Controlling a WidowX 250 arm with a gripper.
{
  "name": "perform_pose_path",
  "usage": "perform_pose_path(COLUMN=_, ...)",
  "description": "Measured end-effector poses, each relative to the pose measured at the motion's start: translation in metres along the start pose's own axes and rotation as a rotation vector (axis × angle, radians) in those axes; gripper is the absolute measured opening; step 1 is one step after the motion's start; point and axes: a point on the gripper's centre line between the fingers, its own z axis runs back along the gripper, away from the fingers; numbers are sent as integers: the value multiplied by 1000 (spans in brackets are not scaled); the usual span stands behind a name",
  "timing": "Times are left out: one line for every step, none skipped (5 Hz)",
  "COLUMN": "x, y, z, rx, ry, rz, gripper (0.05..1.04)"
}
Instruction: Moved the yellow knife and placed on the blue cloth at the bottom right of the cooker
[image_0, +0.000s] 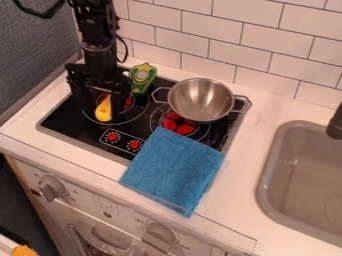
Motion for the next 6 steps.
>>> perform_pose_path(x=0, y=0, z=-1, rx=25, ry=-2, rz=10, gripper=656)
perform_pose_path(x=-1, y=-2, z=-2, rx=32, ry=-6, rz=25, gripper=499)
perform_pose_path(x=-2, y=-3, z=-3, rx=30, ry=-4, rz=41, gripper=499)
perform_pose_path(x=-7, y=3, z=1, rx=57, ry=27, rz=79, gripper=499)
perform_pose_path(x=-8, y=17, z=59, rx=118, ry=-82, rz=178, gripper=499)
perform_pose_path(x=-30, y=4, z=85, rx=100, ry=-81, rz=147, gripper=499)
